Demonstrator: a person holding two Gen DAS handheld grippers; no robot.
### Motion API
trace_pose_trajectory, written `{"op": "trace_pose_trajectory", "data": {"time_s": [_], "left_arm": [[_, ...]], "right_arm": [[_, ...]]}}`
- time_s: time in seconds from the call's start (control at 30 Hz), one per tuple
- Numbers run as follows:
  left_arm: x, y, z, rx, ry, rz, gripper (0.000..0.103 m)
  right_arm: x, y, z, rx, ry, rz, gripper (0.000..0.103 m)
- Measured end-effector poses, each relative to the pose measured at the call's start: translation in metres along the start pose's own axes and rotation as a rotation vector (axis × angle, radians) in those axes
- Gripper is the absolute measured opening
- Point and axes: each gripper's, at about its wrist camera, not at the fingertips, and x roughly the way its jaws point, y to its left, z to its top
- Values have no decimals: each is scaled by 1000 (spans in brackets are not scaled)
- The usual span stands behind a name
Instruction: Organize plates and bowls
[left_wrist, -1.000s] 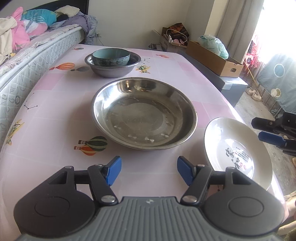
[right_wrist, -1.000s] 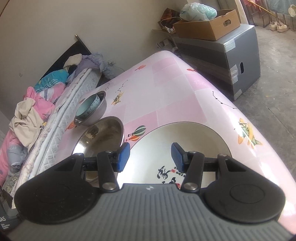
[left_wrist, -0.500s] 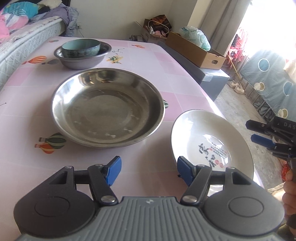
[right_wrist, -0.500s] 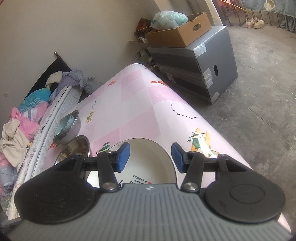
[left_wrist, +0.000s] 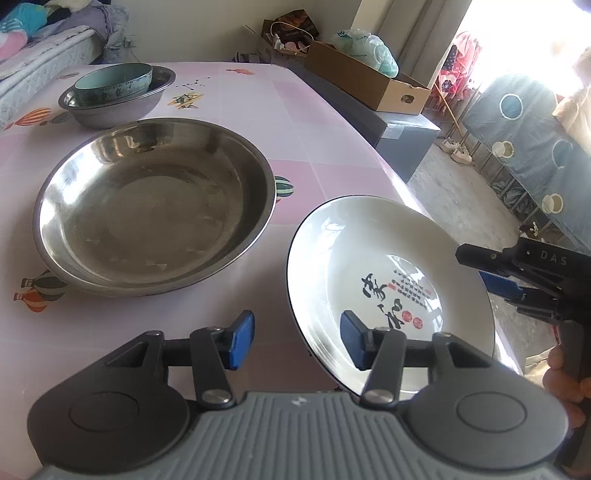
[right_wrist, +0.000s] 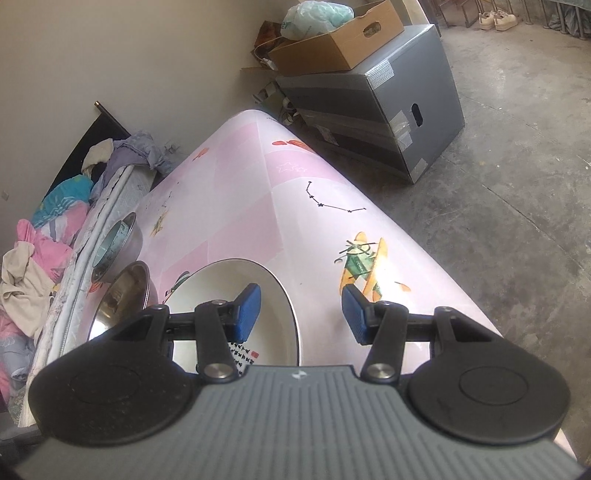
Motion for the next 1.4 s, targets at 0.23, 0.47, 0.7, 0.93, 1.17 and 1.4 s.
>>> {"op": "trace_pose_trajectory", "data": {"time_s": [0.23, 0.47, 0.7, 0.93, 1.17, 1.4], "left_arm": [[7, -6, 3, 26, -8, 1, 24], [2, -7, 0, 39, -16, 14, 23], [-10, 4, -8, 16, -18, 19, 23], [-30, 27, -21, -17, -21, 20, 23], [-45, 45, -32, -57, -24, 3, 22], [-48, 49, -36, -66, -27, -16, 22]], "right_arm": [[11, 2, -1, -30, 23, 28, 36], [13, 17, -6, -104, 42, 17, 28], [9, 30, -14, -151, 75, 0, 30], [3, 49, -31, -191, 123, 6, 30], [0, 70, -46, -240, 169, 4, 30], [-3, 78, -52, -264, 181, -12, 30]]}}
